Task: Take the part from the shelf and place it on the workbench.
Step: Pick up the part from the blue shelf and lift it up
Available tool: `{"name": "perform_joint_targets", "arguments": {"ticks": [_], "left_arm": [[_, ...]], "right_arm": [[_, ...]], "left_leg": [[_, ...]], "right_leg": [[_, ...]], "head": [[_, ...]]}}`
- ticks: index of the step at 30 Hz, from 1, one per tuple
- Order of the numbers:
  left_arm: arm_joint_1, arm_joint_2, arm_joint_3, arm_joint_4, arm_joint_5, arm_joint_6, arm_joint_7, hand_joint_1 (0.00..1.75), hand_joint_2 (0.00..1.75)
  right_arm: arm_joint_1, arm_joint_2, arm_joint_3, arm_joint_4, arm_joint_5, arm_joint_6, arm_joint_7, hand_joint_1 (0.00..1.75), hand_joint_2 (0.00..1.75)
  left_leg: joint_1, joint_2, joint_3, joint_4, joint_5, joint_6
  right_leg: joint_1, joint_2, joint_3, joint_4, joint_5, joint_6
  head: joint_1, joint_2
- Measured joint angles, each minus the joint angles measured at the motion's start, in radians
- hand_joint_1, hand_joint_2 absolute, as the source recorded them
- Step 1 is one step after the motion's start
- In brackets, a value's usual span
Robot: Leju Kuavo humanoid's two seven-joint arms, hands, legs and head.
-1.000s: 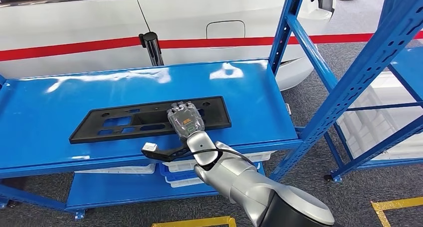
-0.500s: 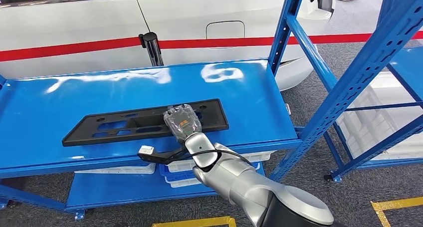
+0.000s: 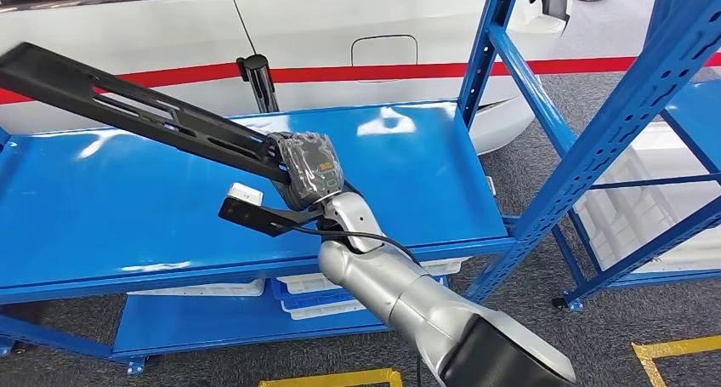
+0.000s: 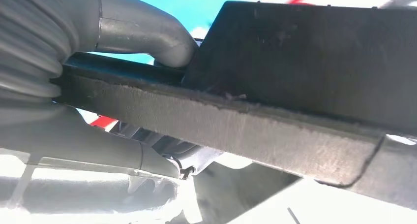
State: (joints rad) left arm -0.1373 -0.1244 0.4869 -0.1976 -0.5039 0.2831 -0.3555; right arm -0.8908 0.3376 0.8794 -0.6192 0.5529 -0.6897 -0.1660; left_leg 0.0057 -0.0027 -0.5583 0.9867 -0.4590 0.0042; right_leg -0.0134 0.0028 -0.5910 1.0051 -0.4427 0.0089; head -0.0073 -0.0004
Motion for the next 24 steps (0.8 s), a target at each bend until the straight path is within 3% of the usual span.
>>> {"name": "perform_joint_targets", "arguments": {"ticks": [5,12,24], "left_arm": [[0.012,0.0,0.02,0.0,0.008,0.023,-0.006,0.0,0.0],[0.036,0.0,0.043,0.0,0.013,0.032,-0.015,0.0,0.0],[0.042,0.0,0.053,0.0,0.014,0.032,-0.019,0.0,0.0]], "right_arm": [[0.027,-0.002,-0.186,-0.179,-0.142,0.053,-0.126,1.75,1.75],[0.138,-0.033,-0.352,-0.47,-0.421,0.245,-0.187,1.75,1.75],[0.212,-0.073,-0.434,-0.666,-0.469,0.281,-0.195,1.75,1.75]], "left_leg": [[0.0,0.0,0.0,0.0,0.0,0.0],[-0.001,0.0,-0.001,0.0,-0.001,0.0],[-0.001,0.0,0.0,0.0,-0.001,0.001]], "right_leg": [[0.0,-0.001,0.0,0.0,0.0,0.0],[0.0,-0.001,-0.001,-0.001,0.0,0.0],[-0.001,0.0,-0.001,-0.001,0.0,0.0]], "head": [[0.0,0.0],[0.0,0.0],[0.0,0.0]]}}
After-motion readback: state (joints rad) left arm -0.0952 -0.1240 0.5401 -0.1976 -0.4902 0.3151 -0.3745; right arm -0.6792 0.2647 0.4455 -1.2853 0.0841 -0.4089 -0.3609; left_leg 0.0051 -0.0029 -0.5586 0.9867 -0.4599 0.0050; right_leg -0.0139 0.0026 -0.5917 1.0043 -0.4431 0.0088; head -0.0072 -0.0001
